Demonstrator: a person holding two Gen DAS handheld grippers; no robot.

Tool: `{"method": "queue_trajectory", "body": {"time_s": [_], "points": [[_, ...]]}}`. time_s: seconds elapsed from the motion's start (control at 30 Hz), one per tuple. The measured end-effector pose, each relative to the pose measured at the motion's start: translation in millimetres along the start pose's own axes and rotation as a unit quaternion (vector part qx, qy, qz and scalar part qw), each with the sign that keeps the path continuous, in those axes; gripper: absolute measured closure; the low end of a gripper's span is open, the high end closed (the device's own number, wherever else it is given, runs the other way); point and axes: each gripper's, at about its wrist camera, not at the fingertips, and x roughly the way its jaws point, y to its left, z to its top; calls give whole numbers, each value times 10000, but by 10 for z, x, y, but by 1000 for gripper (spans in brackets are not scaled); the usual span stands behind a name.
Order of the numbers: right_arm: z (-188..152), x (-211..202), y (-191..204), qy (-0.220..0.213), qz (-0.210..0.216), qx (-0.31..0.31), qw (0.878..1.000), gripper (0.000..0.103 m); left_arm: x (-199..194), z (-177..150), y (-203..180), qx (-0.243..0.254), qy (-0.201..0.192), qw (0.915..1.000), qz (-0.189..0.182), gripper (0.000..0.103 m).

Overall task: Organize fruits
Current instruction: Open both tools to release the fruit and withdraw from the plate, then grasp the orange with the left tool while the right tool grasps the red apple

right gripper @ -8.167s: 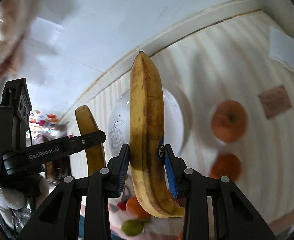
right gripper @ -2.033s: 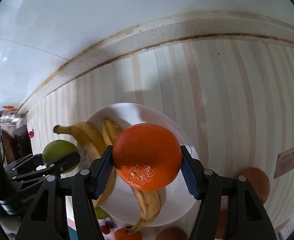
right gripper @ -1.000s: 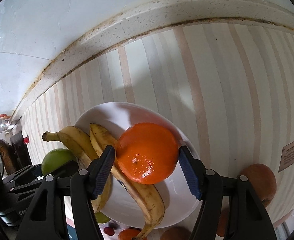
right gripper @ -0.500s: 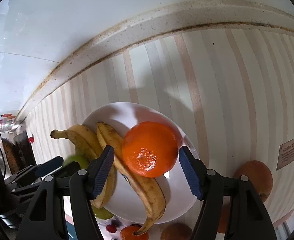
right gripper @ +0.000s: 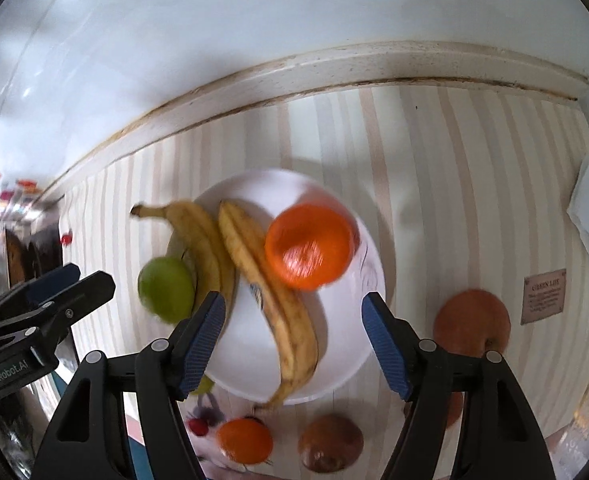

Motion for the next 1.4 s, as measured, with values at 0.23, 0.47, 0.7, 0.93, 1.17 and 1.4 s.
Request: {"method": "queue_trajectory", "body": {"time_s": [0.23,0.47,0.7,0.93,1.17,1.4], "points": [[-383,-248,161,-242,-41,-311,9992,30,-172,-400,29,-114,-261,9995,106,17],[-675,-577,230,-624,-36,-390,9973,29,-464,-658,35,-189,-644,9977,124,17],[-956,-869,269,-945,34,-450,9945,17,-685,-881,-7,-164,-856,9961,110,17],[-1276,-798,69,-826,158,-280,9961,11,-584,-1244,-143,-4,-682,9975,190,17],[-1614,-312,-360,-374,127,177,9991,11,132,-1773,-350,288,237,9992,154,17],[-1751,0,-578,-209,126,460,9986,13,711,-1897,-600,569,814,9950,112,17]]}}
